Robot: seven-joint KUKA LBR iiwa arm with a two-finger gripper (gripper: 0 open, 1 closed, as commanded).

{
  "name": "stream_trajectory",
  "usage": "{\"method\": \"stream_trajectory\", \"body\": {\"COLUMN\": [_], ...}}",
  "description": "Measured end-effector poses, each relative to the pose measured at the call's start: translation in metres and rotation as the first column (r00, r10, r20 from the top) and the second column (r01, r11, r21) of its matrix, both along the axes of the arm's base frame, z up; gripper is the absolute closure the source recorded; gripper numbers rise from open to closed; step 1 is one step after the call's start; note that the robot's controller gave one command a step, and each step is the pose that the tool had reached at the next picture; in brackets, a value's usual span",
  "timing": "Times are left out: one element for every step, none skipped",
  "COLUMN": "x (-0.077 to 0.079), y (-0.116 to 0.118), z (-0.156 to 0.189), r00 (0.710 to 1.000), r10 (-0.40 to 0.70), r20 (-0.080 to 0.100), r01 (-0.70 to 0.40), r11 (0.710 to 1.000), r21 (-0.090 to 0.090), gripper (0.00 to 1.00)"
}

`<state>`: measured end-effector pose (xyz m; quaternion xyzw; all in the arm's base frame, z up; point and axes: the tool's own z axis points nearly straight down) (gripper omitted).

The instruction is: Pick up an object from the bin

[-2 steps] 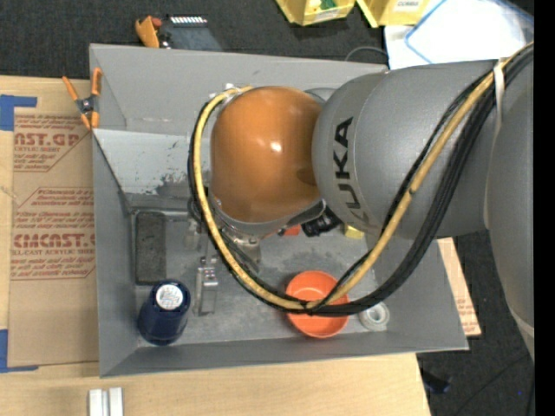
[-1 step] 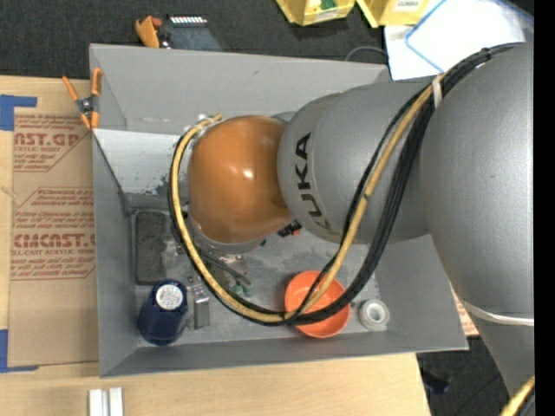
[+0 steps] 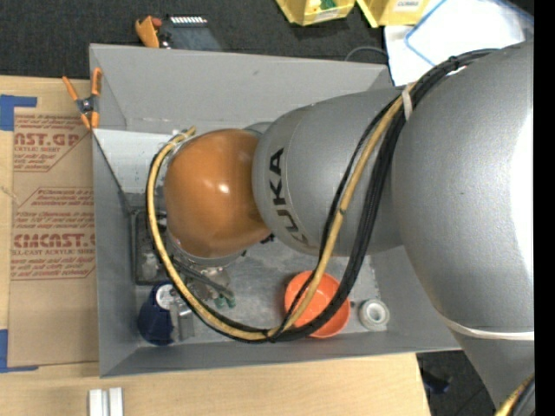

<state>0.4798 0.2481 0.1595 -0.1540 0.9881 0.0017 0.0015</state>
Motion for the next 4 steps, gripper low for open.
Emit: {"method": "stream_trajectory", "body": {"x": [0.029, 0.025, 0.035, 0.035], "y": [0.0, -0.002, 0.014, 0.014], "z": [-0.027, -0.037, -0.048, -0.048], "r00": [0.893, 0.925, 0.599, 0.599], "r10": [0.449, 0.381, 0.8, 0.8], "r20": [-0.001, 0.015, 0.034, 0.034], "r01": [-0.449, -0.38, -0.799, -0.8], "r11": [0.893, 0.925, 0.6, 0.6], "r21": [-0.003, -0.005, -0.031, -0.03], "gripper": [0.0, 0.0, 1.0, 1.0]}}
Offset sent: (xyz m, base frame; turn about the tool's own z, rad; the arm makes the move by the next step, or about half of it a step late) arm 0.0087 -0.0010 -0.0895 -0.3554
